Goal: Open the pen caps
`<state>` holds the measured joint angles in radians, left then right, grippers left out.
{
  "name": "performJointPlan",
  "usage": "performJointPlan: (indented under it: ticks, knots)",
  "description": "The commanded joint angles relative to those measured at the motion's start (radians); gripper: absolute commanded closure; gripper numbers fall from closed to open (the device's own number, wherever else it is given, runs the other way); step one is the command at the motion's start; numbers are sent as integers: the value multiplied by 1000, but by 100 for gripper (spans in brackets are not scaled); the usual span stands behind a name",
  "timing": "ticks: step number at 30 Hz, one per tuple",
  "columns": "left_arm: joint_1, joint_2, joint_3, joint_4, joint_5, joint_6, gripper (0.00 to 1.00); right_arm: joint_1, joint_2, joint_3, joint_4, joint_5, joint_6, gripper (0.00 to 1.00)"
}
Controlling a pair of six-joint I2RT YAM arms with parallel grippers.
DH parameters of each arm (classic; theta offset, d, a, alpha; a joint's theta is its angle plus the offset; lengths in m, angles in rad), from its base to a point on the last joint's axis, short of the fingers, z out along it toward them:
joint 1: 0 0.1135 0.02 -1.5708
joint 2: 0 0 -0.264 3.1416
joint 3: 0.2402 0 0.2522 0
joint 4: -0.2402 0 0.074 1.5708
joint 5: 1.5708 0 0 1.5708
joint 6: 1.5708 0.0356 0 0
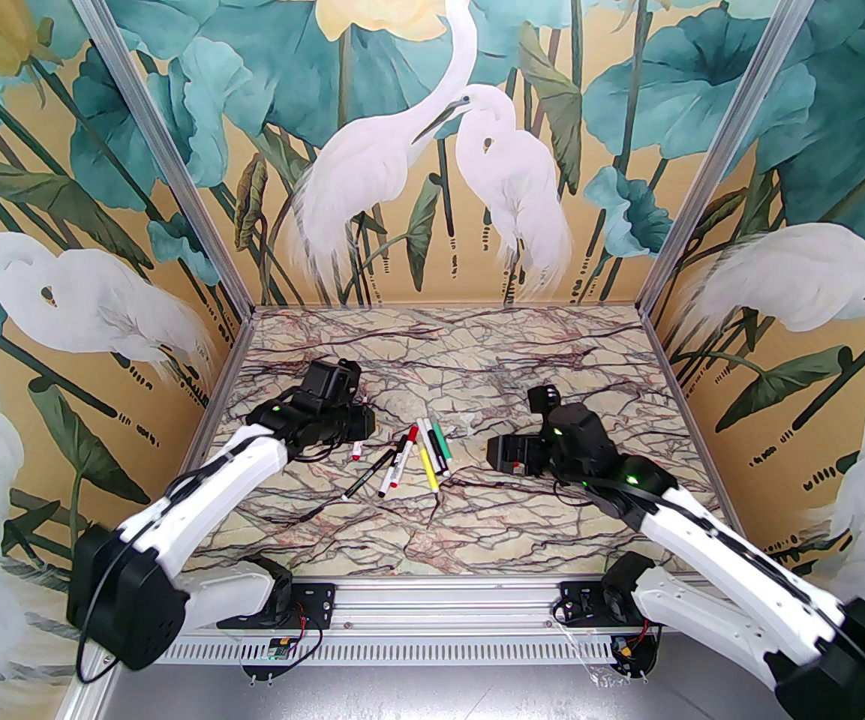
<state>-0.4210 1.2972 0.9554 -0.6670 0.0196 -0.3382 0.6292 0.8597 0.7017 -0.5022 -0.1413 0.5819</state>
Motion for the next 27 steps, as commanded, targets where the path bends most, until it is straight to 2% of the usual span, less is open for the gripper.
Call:
performJointPlan:
  ticks: [1,5,10,20,27]
  knots:
    - [19,70,2,-4,-119,3,98,6,-28,-6,7,-76,-33,0]
    - [41,156,13,40,-135,10,98,7,-40,4,-12,-77,-47,1]
    - [65,257,42,65,-213,33,97,6,-42,14,-22,-81,-47,1]
    - [76,352,14,205,-191,85,95,5,-30,19,-5,-59,-31,1]
    - [79,389,43,180,-168,90,92,6,-26,26,-35,-20,-13,0]
